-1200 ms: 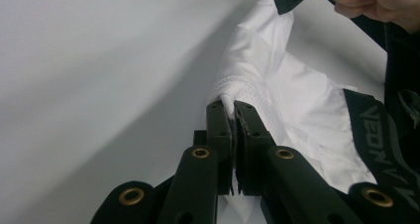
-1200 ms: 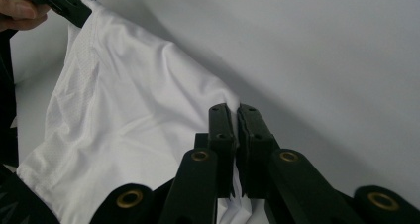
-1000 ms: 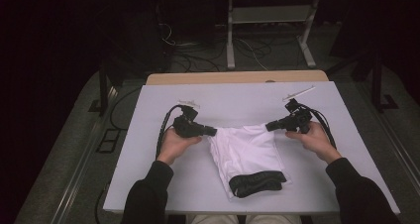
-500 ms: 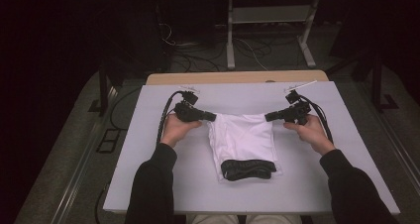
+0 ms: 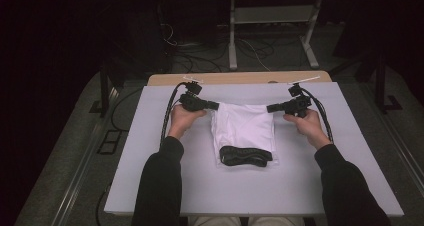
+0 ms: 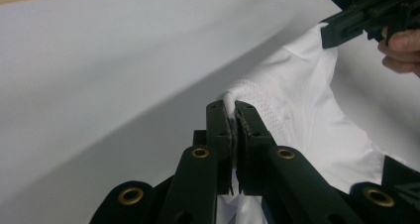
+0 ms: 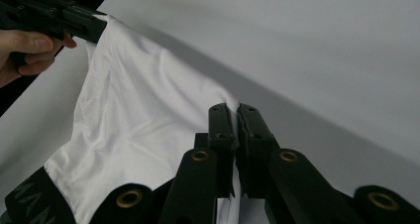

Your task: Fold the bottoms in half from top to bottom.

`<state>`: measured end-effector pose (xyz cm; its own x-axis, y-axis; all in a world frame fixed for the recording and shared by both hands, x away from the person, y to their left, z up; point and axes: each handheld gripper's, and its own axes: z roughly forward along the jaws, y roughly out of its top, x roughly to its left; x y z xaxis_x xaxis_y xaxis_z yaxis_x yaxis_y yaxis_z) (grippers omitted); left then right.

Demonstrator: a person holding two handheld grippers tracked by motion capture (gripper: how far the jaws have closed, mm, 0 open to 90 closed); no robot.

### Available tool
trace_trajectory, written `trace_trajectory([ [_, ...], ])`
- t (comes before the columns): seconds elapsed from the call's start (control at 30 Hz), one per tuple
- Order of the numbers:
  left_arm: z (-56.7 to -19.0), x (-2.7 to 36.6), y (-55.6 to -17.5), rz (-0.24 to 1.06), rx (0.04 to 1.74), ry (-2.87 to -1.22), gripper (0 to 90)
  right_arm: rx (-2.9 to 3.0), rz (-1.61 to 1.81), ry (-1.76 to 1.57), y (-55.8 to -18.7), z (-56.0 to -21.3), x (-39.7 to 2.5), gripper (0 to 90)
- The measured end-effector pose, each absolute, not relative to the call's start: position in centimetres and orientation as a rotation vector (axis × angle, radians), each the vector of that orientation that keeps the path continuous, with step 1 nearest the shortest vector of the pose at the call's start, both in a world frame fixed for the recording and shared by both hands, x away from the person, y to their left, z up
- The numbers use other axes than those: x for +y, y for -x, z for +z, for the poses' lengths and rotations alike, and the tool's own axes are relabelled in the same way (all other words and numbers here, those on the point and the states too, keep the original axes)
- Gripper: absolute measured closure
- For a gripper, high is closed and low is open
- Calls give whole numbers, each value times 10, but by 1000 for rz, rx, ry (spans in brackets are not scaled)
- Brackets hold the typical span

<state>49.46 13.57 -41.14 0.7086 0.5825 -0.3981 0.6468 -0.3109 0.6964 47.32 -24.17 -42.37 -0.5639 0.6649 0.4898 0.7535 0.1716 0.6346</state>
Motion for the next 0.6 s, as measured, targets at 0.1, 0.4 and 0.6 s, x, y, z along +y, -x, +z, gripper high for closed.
trace_trajectory([
  [0.1, -416, 136, -497, -102, 957, -1987, 840, -2306, -1360, 1425, -476, -428, -243, 831],
  [0.4, -433, 144, -485, -27, 1023, -1971, 459, -2358, -1407, 1399, -469, -433, -253, 580],
  [0.6, -439, 157, -479, -40, 1058, -1912, 275, -2375, -1449, 1411, -462, -431, -264, 273],
])
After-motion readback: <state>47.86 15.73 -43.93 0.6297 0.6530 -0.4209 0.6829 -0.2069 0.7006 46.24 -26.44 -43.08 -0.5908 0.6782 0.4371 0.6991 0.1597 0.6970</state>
